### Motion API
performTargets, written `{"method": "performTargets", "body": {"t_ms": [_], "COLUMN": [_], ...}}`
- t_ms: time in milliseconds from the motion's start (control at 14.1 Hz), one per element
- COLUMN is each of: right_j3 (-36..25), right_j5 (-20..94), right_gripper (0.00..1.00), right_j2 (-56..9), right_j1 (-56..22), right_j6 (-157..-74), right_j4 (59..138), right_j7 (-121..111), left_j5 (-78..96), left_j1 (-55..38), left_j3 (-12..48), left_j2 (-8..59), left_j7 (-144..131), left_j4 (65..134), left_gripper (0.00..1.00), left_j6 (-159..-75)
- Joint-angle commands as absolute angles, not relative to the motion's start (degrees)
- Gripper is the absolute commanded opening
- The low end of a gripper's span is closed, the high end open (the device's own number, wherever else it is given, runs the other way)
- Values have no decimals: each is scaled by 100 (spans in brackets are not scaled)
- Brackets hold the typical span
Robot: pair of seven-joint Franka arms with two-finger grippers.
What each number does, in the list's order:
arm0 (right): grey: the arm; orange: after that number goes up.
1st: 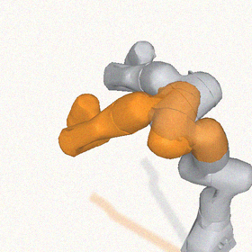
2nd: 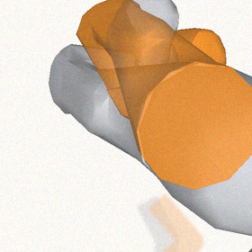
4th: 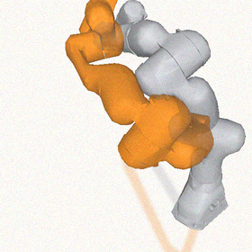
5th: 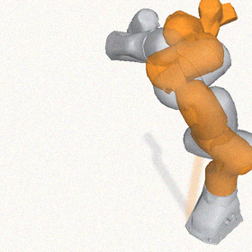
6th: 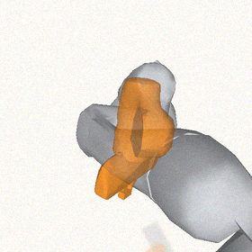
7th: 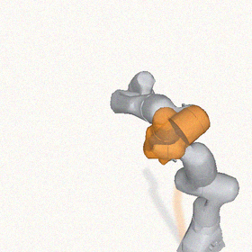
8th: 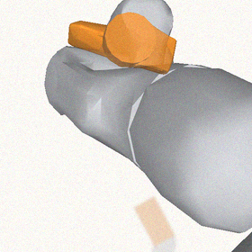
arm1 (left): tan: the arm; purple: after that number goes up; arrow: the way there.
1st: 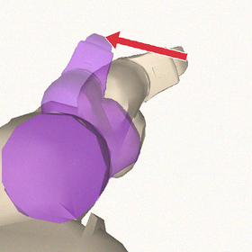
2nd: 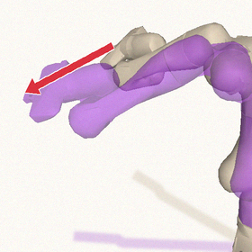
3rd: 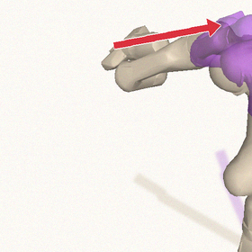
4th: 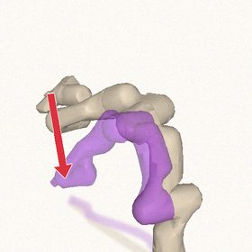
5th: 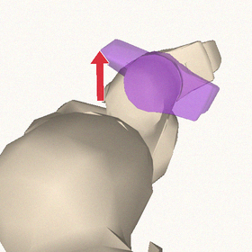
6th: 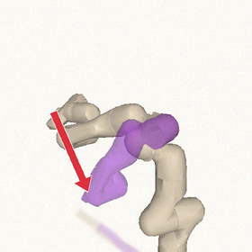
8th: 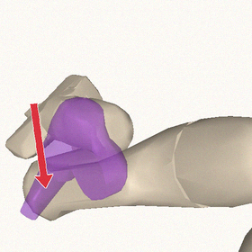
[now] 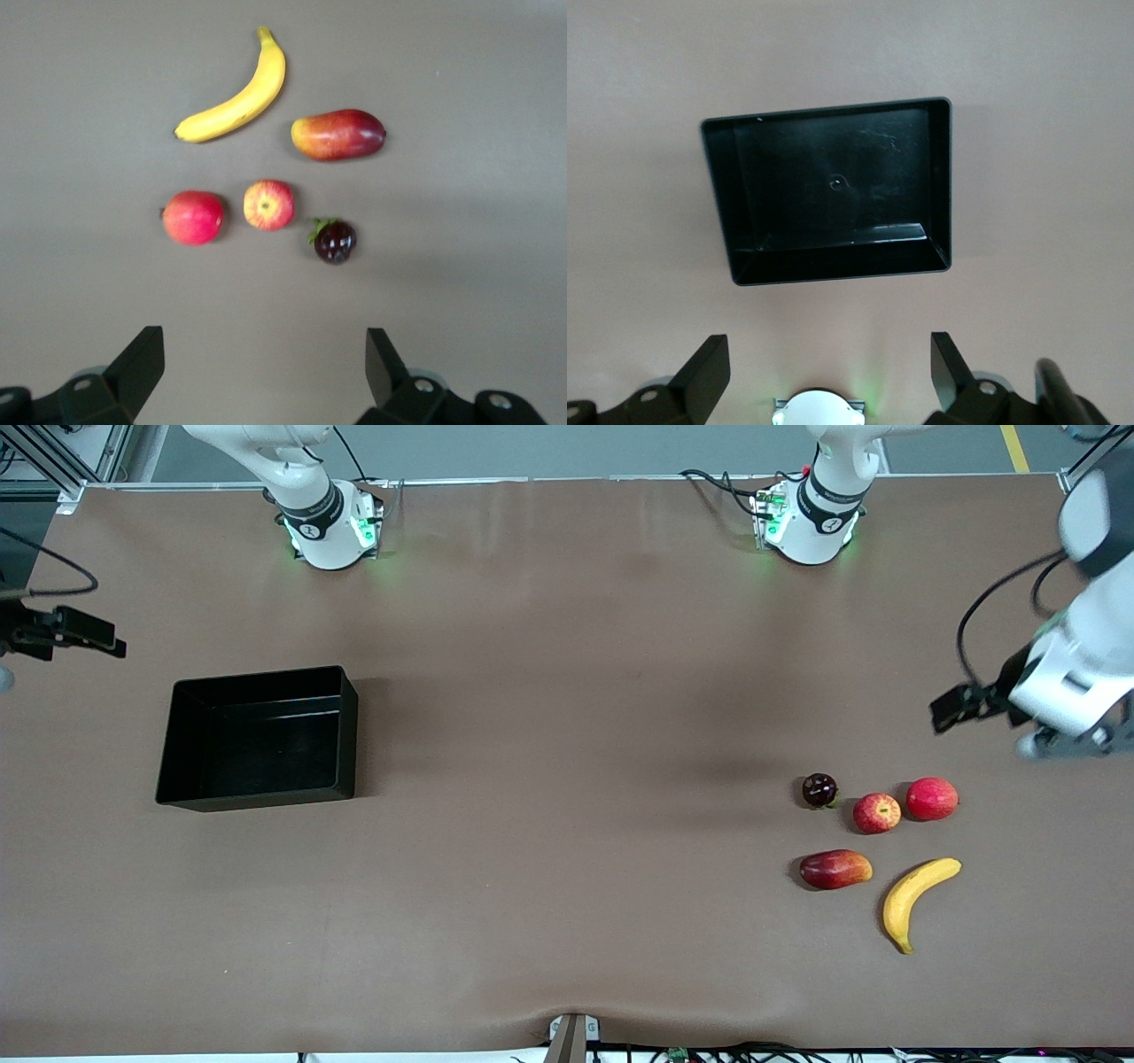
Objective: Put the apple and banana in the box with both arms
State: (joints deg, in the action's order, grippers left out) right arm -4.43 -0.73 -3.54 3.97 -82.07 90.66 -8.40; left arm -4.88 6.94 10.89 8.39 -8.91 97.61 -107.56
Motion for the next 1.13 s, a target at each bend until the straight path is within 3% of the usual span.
{"method": "performTargets", "body": {"t_ms": [0,142,567,922,1063], "right_j3": [-562,-580,-580,-571,-571], "right_j5": [-106,-114,-114,-70,-62], "right_gripper": [100,100,100,100,100], "right_j2": [-737,-782,-939,-2107,-2223], "right_j1": [711,808,1239,1661,1670], "right_j6": [-8340,-8829,-11544,-13408,-14025], "right_j4": [9052,9515,11397,11557,11872], "right_j7": [-914,-975,-1573,-2812,-2804], "left_j5": [-624,-1043,-1160,-1081,-1072], "left_j1": [861,923,1212,1230,1178], "left_j3": [1099,1107,1107,1134,1143], "left_j2": [1290,1764,3005,3208,3225], "left_j7": [-879,-870,-888,-827,-835], "left_j4": [10106,10169,10116,10134,10151], "left_gripper": [100,100,100,100,100], "left_j6": [-11729,-12302,-13403,-13421,-13386]}}
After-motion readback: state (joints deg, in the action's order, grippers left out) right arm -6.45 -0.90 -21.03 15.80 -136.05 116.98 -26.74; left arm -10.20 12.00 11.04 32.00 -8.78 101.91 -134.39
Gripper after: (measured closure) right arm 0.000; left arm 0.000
